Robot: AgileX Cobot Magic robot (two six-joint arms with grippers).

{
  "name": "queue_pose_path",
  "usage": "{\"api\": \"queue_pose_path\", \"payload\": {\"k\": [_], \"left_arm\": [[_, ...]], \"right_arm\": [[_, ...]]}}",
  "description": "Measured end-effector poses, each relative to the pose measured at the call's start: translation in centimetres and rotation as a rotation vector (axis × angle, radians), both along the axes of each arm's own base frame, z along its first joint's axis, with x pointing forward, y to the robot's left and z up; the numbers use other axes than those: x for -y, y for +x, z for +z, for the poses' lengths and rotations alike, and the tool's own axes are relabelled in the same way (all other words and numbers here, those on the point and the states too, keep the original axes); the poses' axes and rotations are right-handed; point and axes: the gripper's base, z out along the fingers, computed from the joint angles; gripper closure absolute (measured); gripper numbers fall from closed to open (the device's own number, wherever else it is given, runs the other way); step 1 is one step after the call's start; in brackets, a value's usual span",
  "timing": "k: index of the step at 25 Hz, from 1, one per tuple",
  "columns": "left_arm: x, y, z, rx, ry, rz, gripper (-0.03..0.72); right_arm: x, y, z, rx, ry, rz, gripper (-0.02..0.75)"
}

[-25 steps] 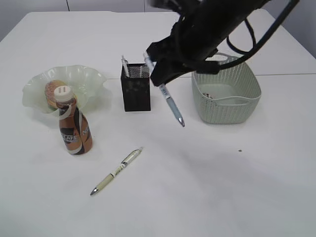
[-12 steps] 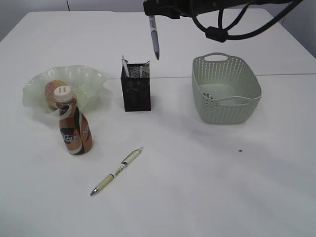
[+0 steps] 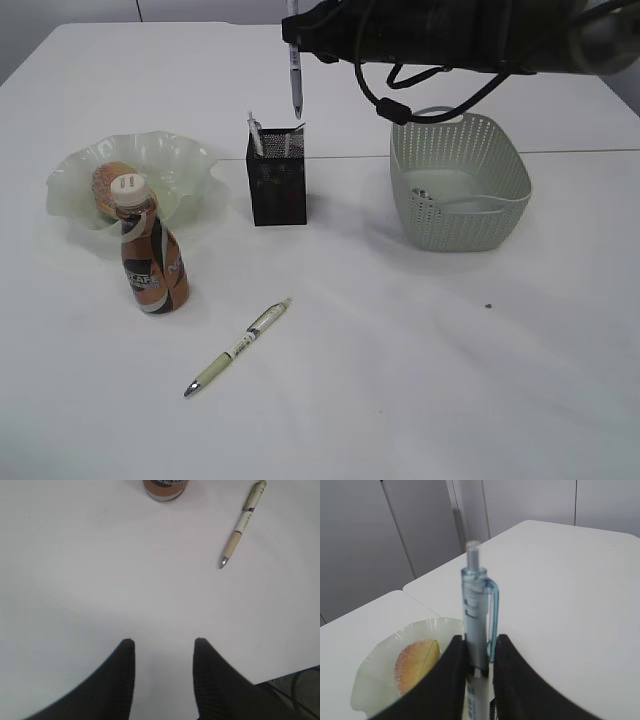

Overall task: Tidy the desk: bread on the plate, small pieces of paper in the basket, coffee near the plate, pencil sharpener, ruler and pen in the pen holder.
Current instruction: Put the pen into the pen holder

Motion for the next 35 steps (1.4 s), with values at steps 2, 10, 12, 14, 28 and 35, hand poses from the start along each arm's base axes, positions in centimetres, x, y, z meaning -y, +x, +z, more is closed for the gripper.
{"api": "queue_pose_path", "payload": {"k": [2,10,12,14,28,35], "left_arm": [[0.0,0.0,0.0,0.0,0.0,0.0,0.398],[0.0,0.0,0.0,-0.001,0.0,0.0,0.398],[0.0,0.0,0.0,-0.001,0.0,0.0,0.398],[0.0,0.0,0.0,-0.001,0.0,0.0,0.398],[0.0,0.0,0.0,-0.005,0.001,-0.001,0.398],[0.0,-0.1,-0.1,-0.012,0.004,-0.002,0.398]], "right_arm": [[-0.2,0.8,-0.6,0.007,0.0,0.002,0.624],[-0.9,2.8,-2.1,0.023,0.011,0.013,0.623],[-1.0,3.1,-2.7,0.017,0.011,0.015,0.623],[-1.1,3.3,-3.7,0.006,0.001,0.017,0.623],[-1.4,3.3,-4.9,0.027,-0.024,0.064,0.452],[-1.2,3.0,-3.7,-0.064,0.023,0.035,0.441]]}}
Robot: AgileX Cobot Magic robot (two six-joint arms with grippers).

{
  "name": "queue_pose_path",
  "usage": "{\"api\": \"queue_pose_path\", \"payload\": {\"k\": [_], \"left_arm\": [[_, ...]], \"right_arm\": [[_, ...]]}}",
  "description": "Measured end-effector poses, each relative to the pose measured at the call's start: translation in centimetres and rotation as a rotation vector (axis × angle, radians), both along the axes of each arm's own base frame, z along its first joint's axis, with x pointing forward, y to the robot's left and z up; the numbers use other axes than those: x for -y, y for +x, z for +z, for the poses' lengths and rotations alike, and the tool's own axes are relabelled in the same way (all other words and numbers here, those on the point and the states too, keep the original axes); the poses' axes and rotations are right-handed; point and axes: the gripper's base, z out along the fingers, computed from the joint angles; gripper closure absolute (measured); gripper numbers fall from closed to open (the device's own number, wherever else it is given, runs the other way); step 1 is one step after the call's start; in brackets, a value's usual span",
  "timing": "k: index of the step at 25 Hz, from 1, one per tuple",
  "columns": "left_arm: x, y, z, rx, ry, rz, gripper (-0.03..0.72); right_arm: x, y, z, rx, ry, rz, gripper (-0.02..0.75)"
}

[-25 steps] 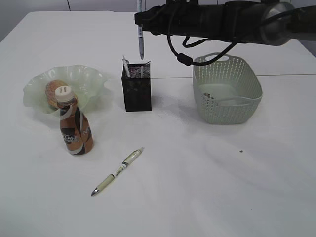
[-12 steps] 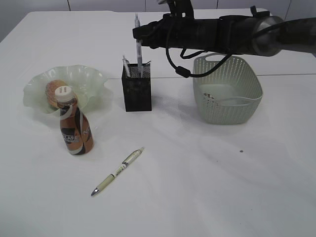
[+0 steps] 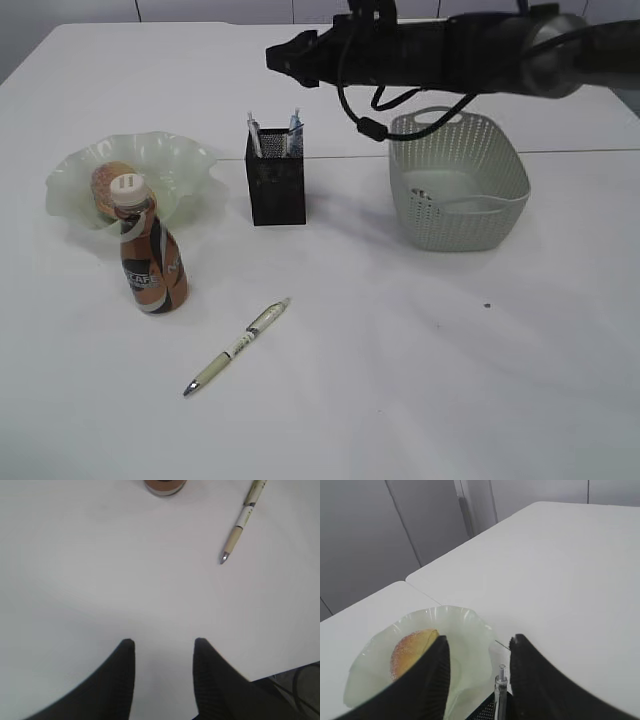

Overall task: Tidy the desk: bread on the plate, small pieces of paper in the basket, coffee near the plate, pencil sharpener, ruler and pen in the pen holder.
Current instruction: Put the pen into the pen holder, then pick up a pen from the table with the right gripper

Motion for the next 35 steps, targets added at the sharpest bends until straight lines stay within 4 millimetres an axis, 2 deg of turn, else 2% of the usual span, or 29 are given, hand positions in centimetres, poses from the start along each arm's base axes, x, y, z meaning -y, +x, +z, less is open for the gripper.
{"api": "queue_pose_path", "payload": {"k": [3,7,11,15,17,21,27,31,35], "left_arm": [[0.0,0.0,0.0,-0.004,0.005,-0.001,0.398],[-0.1,-0.1,0.0,-0.006,0.008,-0.002,0.398],[-0.2,0.0,-0.1,-0.005,0.025,-0.005,0.398],[-0.2,-0.1,-0.1,-0.006,0.028,-0.005,0.398],[-0.2,-0.1,-0.1,-0.006,0.028,-0.005,0.398],[-0.2,-0.1,-0.1,-0.007,0.028,-0.005,0.398],[-0.2,-0.1,-0.1,-0.007,0.028,-0.005,0.398],[-0.2,-0.1,-0.1,-0.007,0.028,-0.005,0.398],[-0.2,-0.1,-0.1,-0.007,0.028,-0.005,0.398]], "right_arm": [[0.4,-1.2,2.8,-0.029,-0.072,0.01,0.44],[0.8,-3.5,6.1,-0.166,-0.136,0.03,0.438],[0.1,-6.3,7.7,-0.266,-0.278,0.077,0.438],[-1.3,-8.9,9.0,-0.367,-0.386,0.035,0.438],[-2.1,-10.1,9.3,-0.448,-0.405,0.016,0.438],[-3.4,-12.2,8.3,-0.634,-0.496,-0.032,0.438],[-5.5,-14.8,7.5,-0.77,-0.603,-0.154,0.438],[-6.7,-15.8,7.4,-0.86,-0.535,-0.247,0.438],[-7.7,-16.0,5.8,-1.017,-0.458,-0.376,0.438]]}}
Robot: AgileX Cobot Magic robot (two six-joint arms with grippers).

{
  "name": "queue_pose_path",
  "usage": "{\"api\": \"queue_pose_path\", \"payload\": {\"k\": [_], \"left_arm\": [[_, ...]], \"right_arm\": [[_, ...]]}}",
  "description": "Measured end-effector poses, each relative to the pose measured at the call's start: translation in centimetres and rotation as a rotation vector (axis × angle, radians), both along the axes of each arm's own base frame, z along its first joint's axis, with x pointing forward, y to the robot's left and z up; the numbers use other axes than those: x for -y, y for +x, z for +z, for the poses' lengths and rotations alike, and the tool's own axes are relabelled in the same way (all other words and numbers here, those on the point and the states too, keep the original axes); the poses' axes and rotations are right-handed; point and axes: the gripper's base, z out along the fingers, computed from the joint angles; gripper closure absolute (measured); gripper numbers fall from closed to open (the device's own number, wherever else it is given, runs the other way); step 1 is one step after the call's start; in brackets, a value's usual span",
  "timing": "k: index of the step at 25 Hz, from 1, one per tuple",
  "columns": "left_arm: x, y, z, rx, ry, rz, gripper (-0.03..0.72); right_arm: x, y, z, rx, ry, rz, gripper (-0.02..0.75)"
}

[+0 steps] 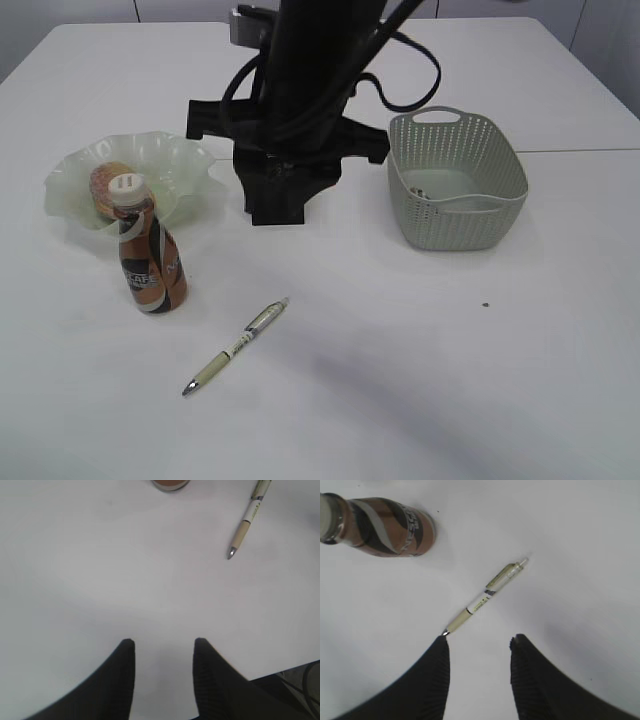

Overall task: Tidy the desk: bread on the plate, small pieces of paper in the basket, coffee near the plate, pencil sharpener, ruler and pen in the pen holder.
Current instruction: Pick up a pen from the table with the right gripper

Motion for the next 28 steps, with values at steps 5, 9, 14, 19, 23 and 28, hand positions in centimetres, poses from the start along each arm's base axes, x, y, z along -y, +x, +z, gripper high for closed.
{"api": "queue_pose_path", "payload": {"k": [5,9,14,19,23,28], "left_arm": [[0.0,0.0,0.0,0.0,0.0,0.0,0.398],[0.0,0.1,0.0,0.007,-0.001,0.001,0.398],[0.0,0.2,0.1,0.019,-0.003,0.003,0.398],[0.0,0.2,0.1,0.022,-0.003,0.003,0.398],[0.0,0.2,0.1,0.022,-0.003,0.003,0.398],[0.0,0.2,0.1,0.022,-0.003,0.003,0.398]], "right_arm": [[-1.5,0.3,-2.6,-0.121,0.04,-0.273,0.438],[-2.8,0.9,-5.0,-0.171,0.081,-0.437,0.438],[-3.9,1.5,-8.3,-0.254,0.097,-0.611,0.438],[-4.3,2.0,-10.2,-0.293,0.115,-0.736,0.438],[-4.5,2.3,-11.8,-0.307,0.102,-0.765,0.438],[-4.6,2.5,-13.4,-0.319,0.072,-0.777,0.438]]}}
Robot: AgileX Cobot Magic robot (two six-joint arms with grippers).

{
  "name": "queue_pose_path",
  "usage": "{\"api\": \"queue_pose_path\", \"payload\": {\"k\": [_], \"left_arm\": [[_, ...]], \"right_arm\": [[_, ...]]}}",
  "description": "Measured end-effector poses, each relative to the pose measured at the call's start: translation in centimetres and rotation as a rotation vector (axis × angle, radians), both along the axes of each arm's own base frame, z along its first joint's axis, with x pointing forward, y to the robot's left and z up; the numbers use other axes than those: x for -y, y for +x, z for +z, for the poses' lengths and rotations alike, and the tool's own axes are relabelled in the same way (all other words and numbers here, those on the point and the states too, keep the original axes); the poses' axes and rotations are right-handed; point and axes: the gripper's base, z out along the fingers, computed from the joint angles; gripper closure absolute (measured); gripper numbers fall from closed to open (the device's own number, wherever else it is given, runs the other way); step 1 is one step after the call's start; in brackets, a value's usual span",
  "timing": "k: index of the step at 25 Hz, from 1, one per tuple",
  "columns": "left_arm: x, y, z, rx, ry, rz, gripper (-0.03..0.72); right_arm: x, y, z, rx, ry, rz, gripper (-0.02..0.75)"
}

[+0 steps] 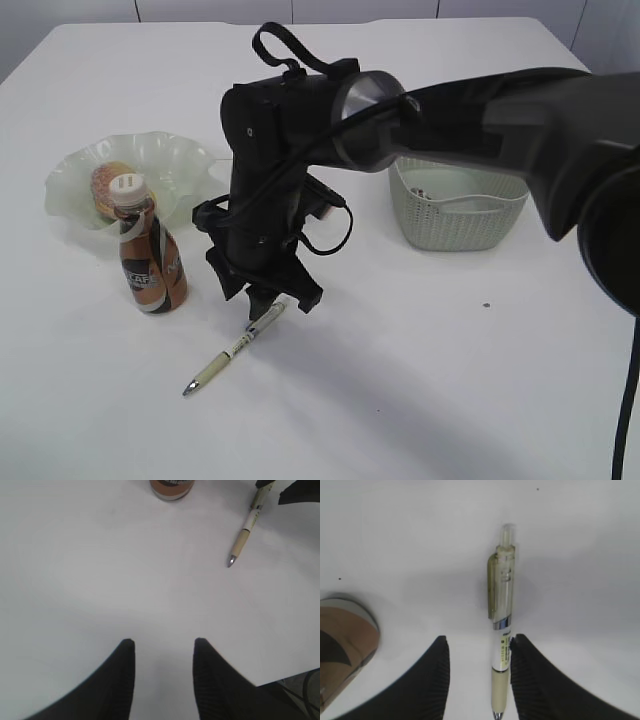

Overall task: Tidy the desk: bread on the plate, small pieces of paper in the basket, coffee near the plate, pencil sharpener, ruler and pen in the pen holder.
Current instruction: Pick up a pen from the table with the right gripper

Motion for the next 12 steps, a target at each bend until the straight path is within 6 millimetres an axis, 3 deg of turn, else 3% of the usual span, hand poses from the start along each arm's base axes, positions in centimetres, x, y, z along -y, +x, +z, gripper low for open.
{"api": "queue_pose_path", "payload": {"k": [12], "left_arm": [[0.0,0.0,0.0,0.0,0.0,0.0,0.398]], "right_arm": [[0.0,0.2,-2.5,-0.028,-0.041,0.003,0.437]]}}
